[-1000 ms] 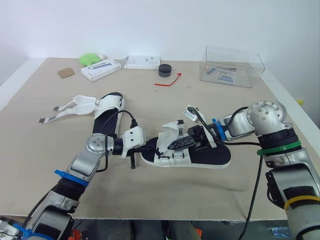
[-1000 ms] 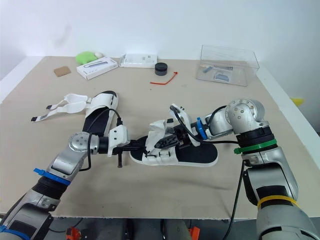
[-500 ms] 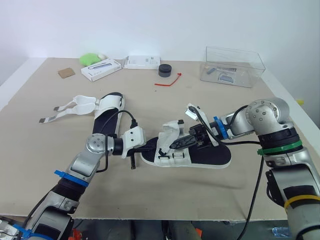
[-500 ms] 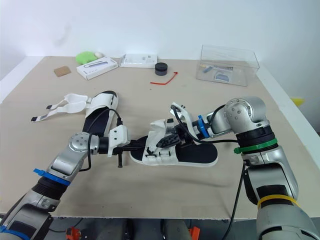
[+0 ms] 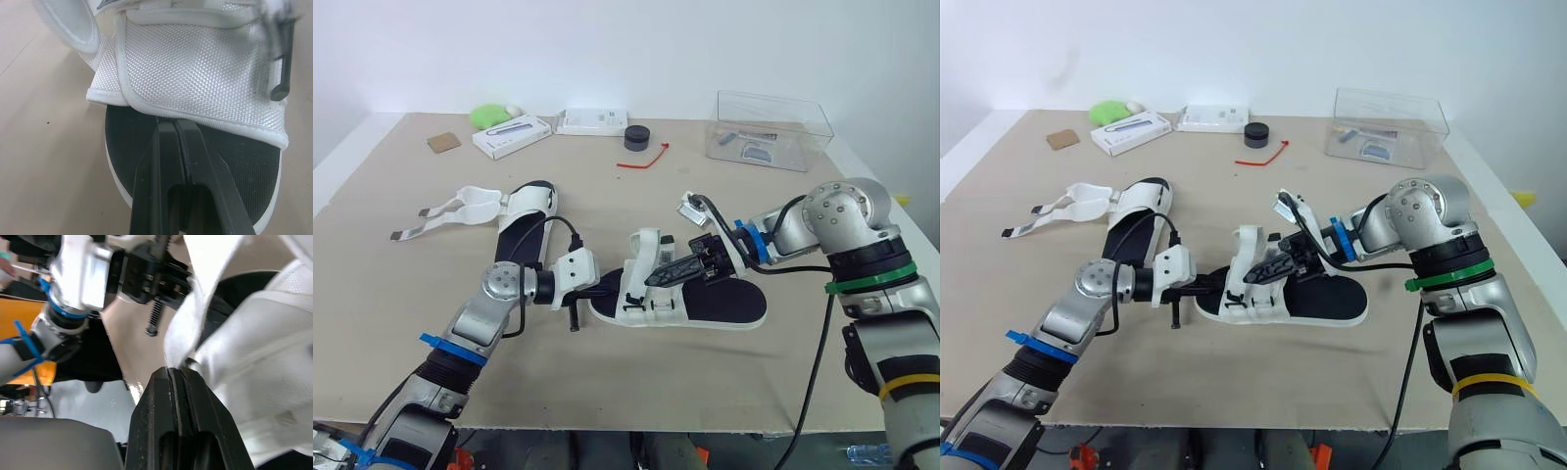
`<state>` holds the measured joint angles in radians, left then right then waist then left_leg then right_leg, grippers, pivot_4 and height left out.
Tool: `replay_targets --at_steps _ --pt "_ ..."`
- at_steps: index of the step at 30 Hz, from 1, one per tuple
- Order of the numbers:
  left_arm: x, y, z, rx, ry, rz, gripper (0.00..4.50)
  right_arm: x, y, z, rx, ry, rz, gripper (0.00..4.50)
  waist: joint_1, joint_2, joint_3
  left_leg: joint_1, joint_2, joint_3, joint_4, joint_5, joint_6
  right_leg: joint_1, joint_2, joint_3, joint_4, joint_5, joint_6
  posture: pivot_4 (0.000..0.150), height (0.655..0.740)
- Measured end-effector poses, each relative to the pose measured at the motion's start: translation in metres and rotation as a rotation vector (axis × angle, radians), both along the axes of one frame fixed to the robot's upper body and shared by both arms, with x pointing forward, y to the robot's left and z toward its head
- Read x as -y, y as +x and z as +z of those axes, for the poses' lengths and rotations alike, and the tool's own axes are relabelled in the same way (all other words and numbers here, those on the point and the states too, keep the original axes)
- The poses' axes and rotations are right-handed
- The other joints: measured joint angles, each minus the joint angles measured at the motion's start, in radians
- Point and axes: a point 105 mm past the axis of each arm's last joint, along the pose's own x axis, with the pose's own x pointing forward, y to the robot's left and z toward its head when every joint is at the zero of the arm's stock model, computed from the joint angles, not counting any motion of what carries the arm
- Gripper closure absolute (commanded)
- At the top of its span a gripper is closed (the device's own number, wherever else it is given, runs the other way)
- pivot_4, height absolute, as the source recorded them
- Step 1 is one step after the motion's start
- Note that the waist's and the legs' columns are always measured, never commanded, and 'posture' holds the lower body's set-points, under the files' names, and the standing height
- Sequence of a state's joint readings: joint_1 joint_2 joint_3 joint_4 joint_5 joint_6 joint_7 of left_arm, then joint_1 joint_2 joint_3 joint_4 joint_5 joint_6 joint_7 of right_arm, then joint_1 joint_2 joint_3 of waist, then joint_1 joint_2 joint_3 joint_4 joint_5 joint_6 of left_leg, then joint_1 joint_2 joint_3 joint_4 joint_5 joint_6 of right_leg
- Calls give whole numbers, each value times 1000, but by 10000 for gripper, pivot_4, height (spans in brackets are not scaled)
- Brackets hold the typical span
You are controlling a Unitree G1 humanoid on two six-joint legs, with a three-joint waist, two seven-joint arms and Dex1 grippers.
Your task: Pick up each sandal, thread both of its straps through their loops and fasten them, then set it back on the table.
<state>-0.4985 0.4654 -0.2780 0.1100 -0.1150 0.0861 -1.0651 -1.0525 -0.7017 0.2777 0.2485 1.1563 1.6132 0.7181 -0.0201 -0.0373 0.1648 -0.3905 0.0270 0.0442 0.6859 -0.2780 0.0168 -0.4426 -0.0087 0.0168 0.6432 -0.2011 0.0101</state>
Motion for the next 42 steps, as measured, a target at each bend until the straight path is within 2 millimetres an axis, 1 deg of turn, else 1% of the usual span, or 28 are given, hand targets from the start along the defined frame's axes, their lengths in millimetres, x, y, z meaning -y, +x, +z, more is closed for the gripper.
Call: replay_targets --at_steps 3,4,6,9,11,14,18,23,25,28,30,31,32,33,34,35,36,37,38,40,42 --pt "0 0 0 1 0 0 45000 0 0 0 1 -2 -1 43260 0 0 0 0 0 0 0 0 0 0 0 0 0 0 0 1500 7400" --pt "0 0 0 1 0 0 45000 0 0 -1 3 -7 -5 40946 0 0 0 0 0 0 0 0 0 0 0 0 0 0 0 1500 7400" --pt "0 0 0 1 -1 1 45000 3 1 -6 10 -34 -20 35319 0 0 0 0 0 0 0 0 0 0 -1 0 0 0 0 1500 7400" --pt "0 0 0 1 -1 2 45000 4 2 -15 18 -64 -32 21020 0 0 0 0 0 0 0 0 0 0 0 0 0 0 0 1500 7400" --pt "-1 0 0 1 0 3 45000 0 2 -12 47 -53 -21 12959 0 0 0 0 0 0 0 0 0 0 0 0 0 0 0 1500 7400" --pt "0 0 -1 0 0 4 45000 -5 1 -7 101 -50 -11 12959 0 0 0 0 0 -1 0 0 0 0 0 -1 0 0 0 1500 7400" --pt "0 0 -1 1 -1 4 45000 -5 -1 -8 131 -48 -16 12959 0 0 0 0 0 -1 0 0 0 0 0 -1 0 0 0 1500 7400" --pt "0 0 0 3 -2 3 45000 -4 -9 -9 200 -56 -8 12959 1 0 0 0 0 -1 0 0 0 0 -1 -1 0 0 0 1500 7400" --pt "0 0 -1 3 -2 3 45000 0 -13 -7 234 -55 -11 12959 1 0 0 -1 0 -2 0 0 0 0 -1 -1 0 0 0 1500 7400" --pt "0 0 -1 2 -1 4 45000 15 -17 6 283 -42 -42 12959 1 0 0 -1 -1 -1 0 0 0 0 -1 -1 0 0 1 1500 7400" --pt "-2 0 0 3 4 6 45000 18 -21 15 309 -15 -37 12959 0 0 0 0 0 -2 0 0 0 0 0 -1 0 0 1 1500 7400" --pt "-3 0 0 4 7 5 45000 18 -24 17 310 0 -24 12959 0 0 0 0 0 -1 0 0 0 0 0 -1 0 0 1 1500 7400" --pt "-2 0 -1 0 8 1 45000 15 -50 17 251 74 88 12959 0 0 0 0 1 -2 0 0 0 1 1 -1 0 0 0 1500 7400" --pt "-3 0 -1 0 8 1 45000 15 -51 17 249 77 92 12959 0 0 0 0 1 -2 0 0 0 1 1 -1 0 0 0 1500 7400" --pt "-2 1 0 0 9 1 45000 14 -56 15 238 85 108 12959 0 0 0 0 1 -2 0 0 0 1 1 -1 0 0 0 1500 7400" --pt "-2 1 -1 -4 9 -2 45000 13 -66 3 216 71 126 12959 0 -1 -1 1 1 -3 0 0 0 2 0 -2 0 -1 0 1500 7400" --pt "-2 1 -2 -6 9 -2 45000 10 -71 -11 184 52 128 12959 0 -4 -3 1 2 -3 0 0 0 2 0 -2 0 -2 -1 1500 7400" --pt "-2 1 -1 -5 9 -3 45000 6 -75 -27 142 37 123 12959 0 -4 -3 1 2 -3 0 0 0 2 0 -2 0 -2 -1 1500 7400" --pt "-2 2 -1 -3 8 -4 45000 3 -78 -37 111 29 118 12959 0 -2 -2 1 1 -3 0 0 0 1 -1 -1 0 -1 0 1500 7400" --pt "-1 2 -1 -4 6 -4 45000 -3 -76 -52 102 -3 83 12959 0 1 -1 0 0 -1 1 0 1 1 0 0 1 0 1 1500 7400" --pt "-1 3 -2 -7 5 -3 45000 -7 -69 -55 130 -22 44 12959 0 1 -1 1 0 -1 2 0 1 1 0 0 1 0 2 1500 7400"
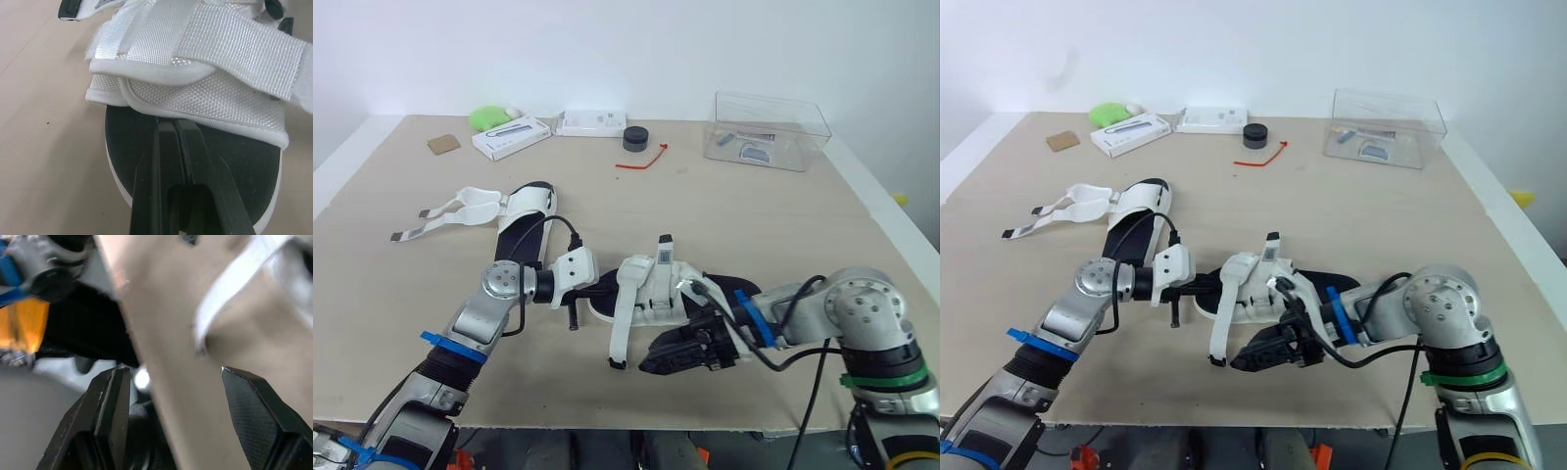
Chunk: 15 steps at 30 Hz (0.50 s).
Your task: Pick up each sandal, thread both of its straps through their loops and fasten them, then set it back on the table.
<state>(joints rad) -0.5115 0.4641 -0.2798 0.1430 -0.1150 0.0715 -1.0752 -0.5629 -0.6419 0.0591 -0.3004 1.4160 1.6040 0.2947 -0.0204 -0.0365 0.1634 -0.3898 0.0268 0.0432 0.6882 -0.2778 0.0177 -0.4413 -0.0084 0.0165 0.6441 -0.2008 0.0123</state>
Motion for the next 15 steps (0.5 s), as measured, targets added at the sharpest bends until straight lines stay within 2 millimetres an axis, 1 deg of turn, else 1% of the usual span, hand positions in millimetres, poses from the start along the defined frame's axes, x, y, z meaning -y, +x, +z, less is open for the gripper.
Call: replay_targets --at_steps 2,6,10,15 --pt "1 0 0 -1 -2 -2 45000 -2 6 -3 4 -4 -39 12959 0 0 0 0 0 0 0 0 0 0 0 0 0 0 0 1500 7400" --pt "1 0 0 2 -3 -5 45000 -7 13 -3 5 5 -79 12959 0 0 0 0 0 -1 0 0 0 0 1 0 0 -1 -1 1500 7400" --pt "2 0 0 1 -5 -5 45000 -15 15 3 27 25 -80 12959 0 0 0 -1 0 -1 0 0 0 0 0 0 0 -1 -1 1500 7400" --pt "2 0 0 1 -6 -6 45000 -20 13 3 22 32 -75 12959 0 0 0 -1 0 -1 0 0 0 0 0 0 0 -1 0 1500 7400"
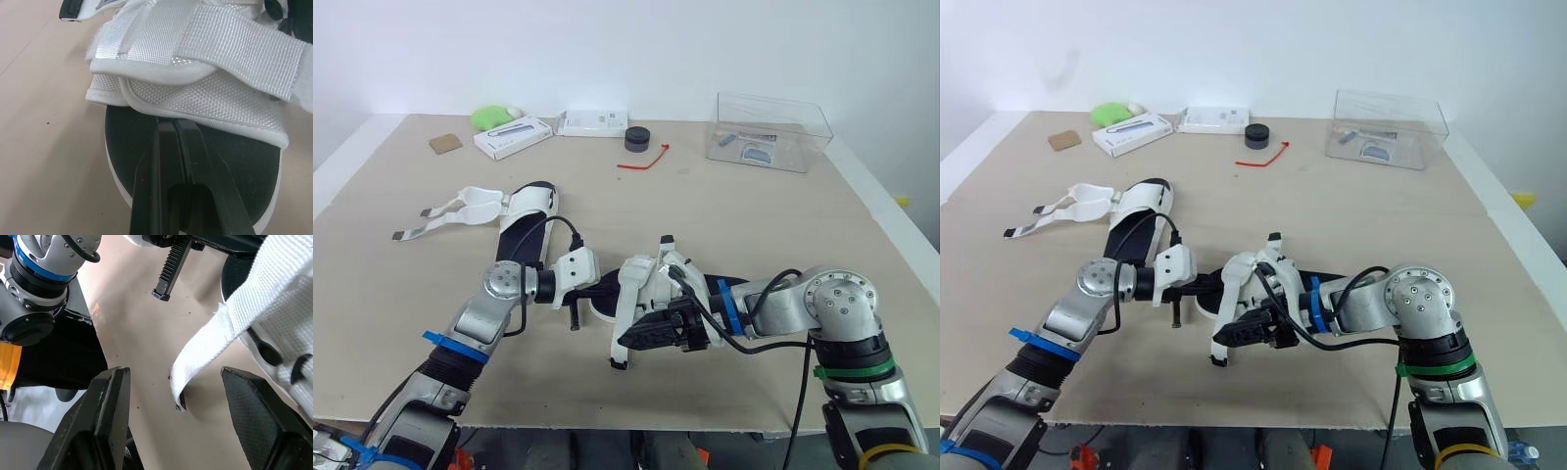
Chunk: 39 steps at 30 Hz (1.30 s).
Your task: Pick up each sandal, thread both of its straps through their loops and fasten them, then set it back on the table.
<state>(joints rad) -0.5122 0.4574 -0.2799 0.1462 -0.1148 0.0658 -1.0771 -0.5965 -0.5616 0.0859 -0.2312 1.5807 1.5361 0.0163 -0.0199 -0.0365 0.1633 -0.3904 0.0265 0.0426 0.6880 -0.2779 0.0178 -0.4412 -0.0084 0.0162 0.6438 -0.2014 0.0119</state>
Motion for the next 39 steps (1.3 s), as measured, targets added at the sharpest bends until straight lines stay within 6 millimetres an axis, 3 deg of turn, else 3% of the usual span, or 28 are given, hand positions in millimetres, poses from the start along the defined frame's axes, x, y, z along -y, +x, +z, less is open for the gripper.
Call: replay_targets --at_steps 14,17,19,20,22,32,37,39 --pt "1 0 -1 -7 -3 0 45000 -12 -5 -12 -27 -33 -25 12959 0 0 0 0 0 0 0 0 0 0 -1 0 0 0 0 1500 7400" --pt "2 0 -1 -8 -4 -1 45000 -11 -5 -15 -31 -35 -50 21140 1 0 0 -1 0 0 0 0 0 0 -1 0 -1 0 1 1500 7400" --pt "2 -1 -1 -8 -4 -1 45000 -10 -3 -17 -32 -41 -71 30534 1 0 0 -1 0 0 0 0 0 0 -1 0 -1 0 1 1500 7400" --pt "2 -1 -1 -8 -5 -2 45000 -10 -3 -17 -34 -37 -74 33154 1 0 0 -1 0 0 0 0 0 0 -1 0 -1 0 1 1500 7400" --pt "2 -1 -1 -9 -4 -2 45000 -12 -3 -16 -39 -27 -81 44224 1 0 0 -1 0 0 0 0 0 0 -1 0 -1 0 1 1500 7400" --pt "3 -1 -2 -10 -2 -7 45000 -16 -2 -4 -115 77 -121 44709 1 0 0 -1 -1 0 0 0 0 0 -1 0 -1 0 1 1500 7400" --pt "3 -1 -2 -11 -2 -4 45000 3 32 44 -100 163 -105 44709 1 1 0 -1 -1 1 0 1 1 0 -1 1 -2 2 2 1500 7400" --pt "3 -1 -2 -10 -3 -6 45000 9 41 55 -92 161 -122 44709 3 0 0 -1 -1 0 -1 0 1 0 -1 -1 -3 1 1 1500 7400"
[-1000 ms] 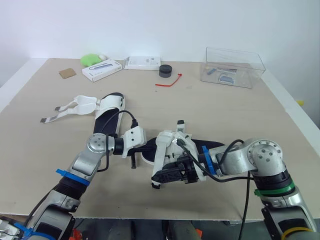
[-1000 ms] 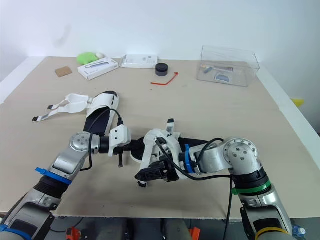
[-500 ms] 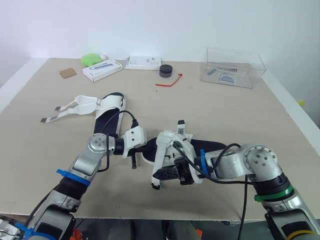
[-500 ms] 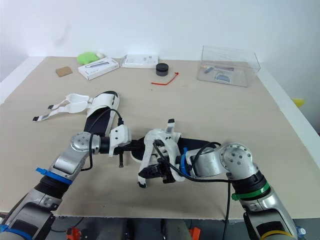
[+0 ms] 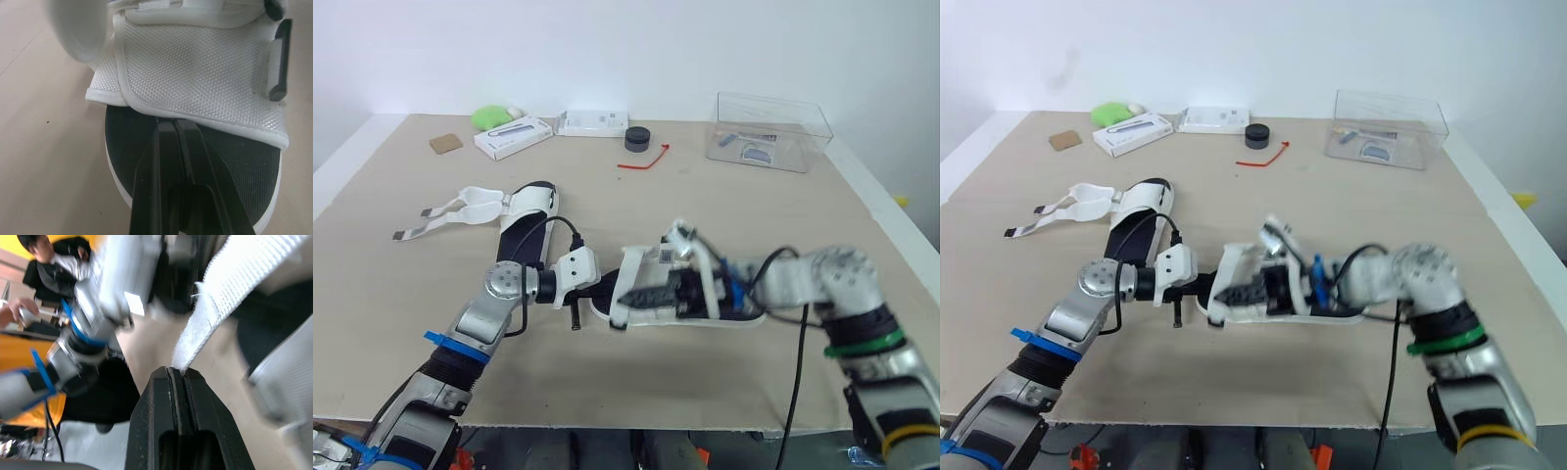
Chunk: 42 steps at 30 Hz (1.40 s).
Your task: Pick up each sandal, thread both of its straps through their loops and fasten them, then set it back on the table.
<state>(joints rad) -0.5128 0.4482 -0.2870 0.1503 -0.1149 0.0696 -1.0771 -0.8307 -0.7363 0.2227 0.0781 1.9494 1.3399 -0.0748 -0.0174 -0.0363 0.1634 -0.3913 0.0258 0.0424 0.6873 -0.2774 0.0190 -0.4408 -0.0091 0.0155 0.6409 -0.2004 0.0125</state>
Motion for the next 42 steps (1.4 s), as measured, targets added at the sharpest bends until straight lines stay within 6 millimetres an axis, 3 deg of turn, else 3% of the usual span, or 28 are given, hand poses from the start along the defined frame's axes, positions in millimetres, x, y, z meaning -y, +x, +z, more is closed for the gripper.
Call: replay_targets --at_steps 7,17,24,30,42 --pt "2 1 0 4 -9 -6 45000 13 19 -1 -68 -87 0 44709 1 1 0 -1 -1 1 0 -1 2 0 -3 0 -1 0 0 1500 7400" --pt "3 2 0 9 -14 -7 45000 7 13 -21 -124 -160 68 44709 1 1 0 -2 -2 1 0 -1 2 -1 -7 0 -1 1 2 1500 7400" --pt "2 2 0 8 -14 -6 45000 8 19 -21 -124 -153 47 44709 0 1 0 -2 -3 1 0 -1 2 -1 -7 0 -1 1 2 1500 7400" --pt "2 2 1 10 -14 -4 45000 5 29 -7 -98 -129 30 44709 0 1 -1 -2 -3 1 0 -1 2 0 -6 0 -1 1 2 1500 7400" --pt "1 1 1 14 -15 1 45000 7 27 -16 -124 -127 40 44709 -1 1 -1 -2 -3 1 0 -1 2 -1 -7 0 -1 1 2 1500 7400"
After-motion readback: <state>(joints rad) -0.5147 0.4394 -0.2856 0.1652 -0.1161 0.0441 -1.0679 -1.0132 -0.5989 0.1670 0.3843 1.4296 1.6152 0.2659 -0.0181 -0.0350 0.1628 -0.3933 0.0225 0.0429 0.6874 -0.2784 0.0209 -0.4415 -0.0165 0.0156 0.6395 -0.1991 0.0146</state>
